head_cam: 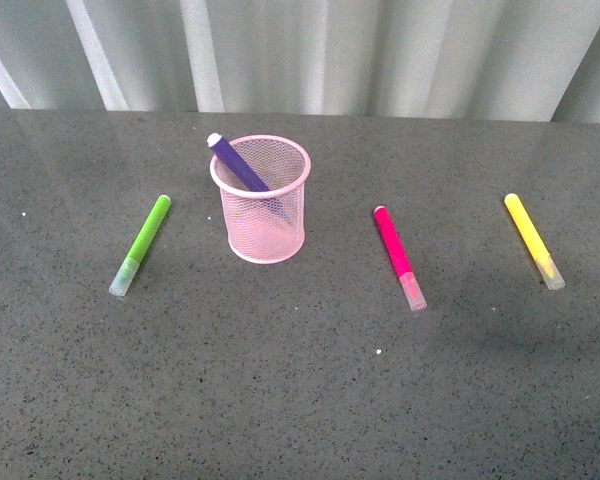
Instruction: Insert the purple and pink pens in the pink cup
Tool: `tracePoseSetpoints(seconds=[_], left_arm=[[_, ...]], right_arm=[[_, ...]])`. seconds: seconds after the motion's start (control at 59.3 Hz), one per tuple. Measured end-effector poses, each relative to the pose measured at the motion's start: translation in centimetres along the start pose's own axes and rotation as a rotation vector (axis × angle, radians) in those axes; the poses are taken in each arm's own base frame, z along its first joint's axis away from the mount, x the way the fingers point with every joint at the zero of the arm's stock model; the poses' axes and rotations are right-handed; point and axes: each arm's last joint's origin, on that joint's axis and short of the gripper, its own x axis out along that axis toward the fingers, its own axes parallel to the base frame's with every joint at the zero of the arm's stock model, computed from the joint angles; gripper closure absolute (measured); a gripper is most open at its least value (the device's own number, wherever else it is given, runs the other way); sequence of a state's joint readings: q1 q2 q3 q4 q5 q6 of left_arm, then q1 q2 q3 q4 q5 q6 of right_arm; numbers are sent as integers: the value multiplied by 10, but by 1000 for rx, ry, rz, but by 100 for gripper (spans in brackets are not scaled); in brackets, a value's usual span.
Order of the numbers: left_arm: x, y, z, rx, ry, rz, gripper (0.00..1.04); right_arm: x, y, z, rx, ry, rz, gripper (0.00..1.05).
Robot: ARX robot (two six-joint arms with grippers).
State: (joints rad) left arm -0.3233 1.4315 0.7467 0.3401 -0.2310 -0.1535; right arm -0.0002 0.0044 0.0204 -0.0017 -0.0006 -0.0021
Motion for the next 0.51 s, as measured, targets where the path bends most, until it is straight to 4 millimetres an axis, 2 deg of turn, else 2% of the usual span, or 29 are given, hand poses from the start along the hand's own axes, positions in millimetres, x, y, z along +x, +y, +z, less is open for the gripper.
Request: tracePoseSetpoints(seconds=[0.101,0.186,0.236,0.337,0.489,0.506], left_arm=[[-6,10,-20,27,-184,42,26],[-23,23,-28,31,-292,44,41],[-37,33,-30,34,-340,50,53],[-53,47,-44,39,-338,66,73],[-72,58,-61,48,-326,53,101],[-73,59,-61,45,-328,53,101]], right_arm=[[0,0,0,0,0,0,7],[0,0,0,0,0,-3,7],[0,0,0,0,0,-2,7],[0,0,0,0,0,0,7],[0,0,0,0,0,-2,7],[0,0,0,0,0,-2,7]])
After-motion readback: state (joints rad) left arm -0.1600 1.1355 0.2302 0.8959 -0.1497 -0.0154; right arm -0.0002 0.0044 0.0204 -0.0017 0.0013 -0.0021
